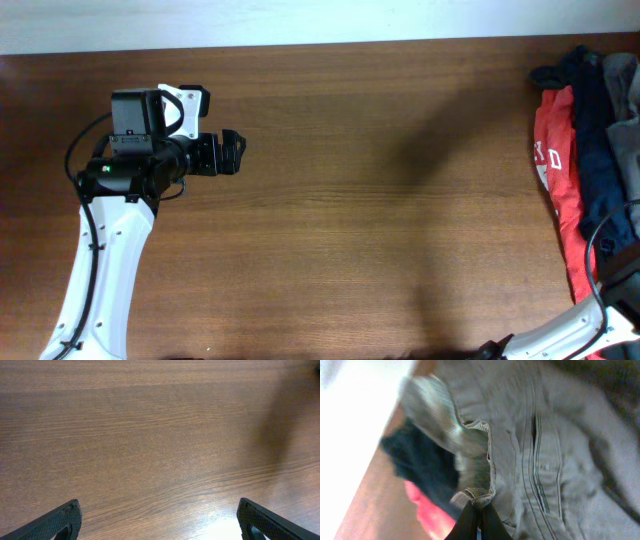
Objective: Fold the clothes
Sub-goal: 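Reach the right gripper to the clothes pile and grasp grey trousers, then lift the grey trousers with the right gripper and drop them mid-table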
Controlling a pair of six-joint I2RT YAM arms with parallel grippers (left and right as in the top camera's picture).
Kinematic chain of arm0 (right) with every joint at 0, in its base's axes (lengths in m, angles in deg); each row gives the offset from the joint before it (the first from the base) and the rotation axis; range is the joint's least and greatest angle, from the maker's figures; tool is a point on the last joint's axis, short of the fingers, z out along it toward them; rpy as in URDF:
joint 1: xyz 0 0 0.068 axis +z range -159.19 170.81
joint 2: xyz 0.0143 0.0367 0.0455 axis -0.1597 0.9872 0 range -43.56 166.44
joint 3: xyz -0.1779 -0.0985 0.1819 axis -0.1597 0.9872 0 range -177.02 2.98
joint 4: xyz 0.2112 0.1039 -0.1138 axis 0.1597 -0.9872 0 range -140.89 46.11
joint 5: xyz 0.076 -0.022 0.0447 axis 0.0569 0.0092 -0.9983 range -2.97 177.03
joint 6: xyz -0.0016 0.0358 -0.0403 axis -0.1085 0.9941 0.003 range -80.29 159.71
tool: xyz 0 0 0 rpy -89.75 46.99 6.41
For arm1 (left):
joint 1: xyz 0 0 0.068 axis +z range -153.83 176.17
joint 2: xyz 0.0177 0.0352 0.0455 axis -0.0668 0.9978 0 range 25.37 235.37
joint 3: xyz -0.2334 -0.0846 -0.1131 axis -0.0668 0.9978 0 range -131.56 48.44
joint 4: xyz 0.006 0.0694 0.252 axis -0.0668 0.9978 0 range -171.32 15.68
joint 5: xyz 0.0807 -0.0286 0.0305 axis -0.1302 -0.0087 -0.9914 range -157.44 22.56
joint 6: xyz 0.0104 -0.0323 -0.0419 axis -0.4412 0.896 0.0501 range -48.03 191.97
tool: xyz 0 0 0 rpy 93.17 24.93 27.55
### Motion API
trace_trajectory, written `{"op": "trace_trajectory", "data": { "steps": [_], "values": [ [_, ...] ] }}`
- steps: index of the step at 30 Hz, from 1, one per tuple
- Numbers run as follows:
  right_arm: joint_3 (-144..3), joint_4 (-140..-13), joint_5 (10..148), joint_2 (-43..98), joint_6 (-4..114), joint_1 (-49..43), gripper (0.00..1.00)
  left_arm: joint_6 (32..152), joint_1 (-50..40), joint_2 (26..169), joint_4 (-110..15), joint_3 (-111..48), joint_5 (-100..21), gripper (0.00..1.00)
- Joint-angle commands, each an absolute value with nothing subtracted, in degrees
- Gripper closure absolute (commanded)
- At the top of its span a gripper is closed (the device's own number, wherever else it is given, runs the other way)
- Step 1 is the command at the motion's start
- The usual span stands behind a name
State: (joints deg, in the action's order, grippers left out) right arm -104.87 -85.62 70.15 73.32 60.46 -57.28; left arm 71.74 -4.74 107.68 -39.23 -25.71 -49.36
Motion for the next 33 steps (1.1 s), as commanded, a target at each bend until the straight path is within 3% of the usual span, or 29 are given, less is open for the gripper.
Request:
{"op": "trace_trajectory", "data": {
  "steps": [1, 7, 13, 26, 33],
  "values": [
    [-108.0, -86.04, 69.08, 64.86, 58.78, -56.37, 0.96, 72.15, -4.91, 107.98, -39.21, -26.82, -48.31, 0.01],
    [-108.06, -87.68, 63.62, 56.88, 58.87, -55.41, 0.96, 72.15, -4.91, 107.98, -38.73, -26.82, -48.33, 0.01],
    [-108.74, -88.7, 61.52, 46.52, 57.05, -47.34, 0.96, 72.13, -4.89, 107.98, -38.75, -26.82, -48.35, 0.01],
    [-108.68, -97.27, 61.98, 41.39, 53.66, -13.51, 0.96, 72.15, 0.59, 104.9, -32.04, -34.62, -48.77, 0.01],
    [-108.79, -90.47, 59.03, 41.6, 48.64, 6.06, 0.96, 72.15, 3.06, 101.49, -31.17, -37.55, -48.77, 0.01]
  ]
}}
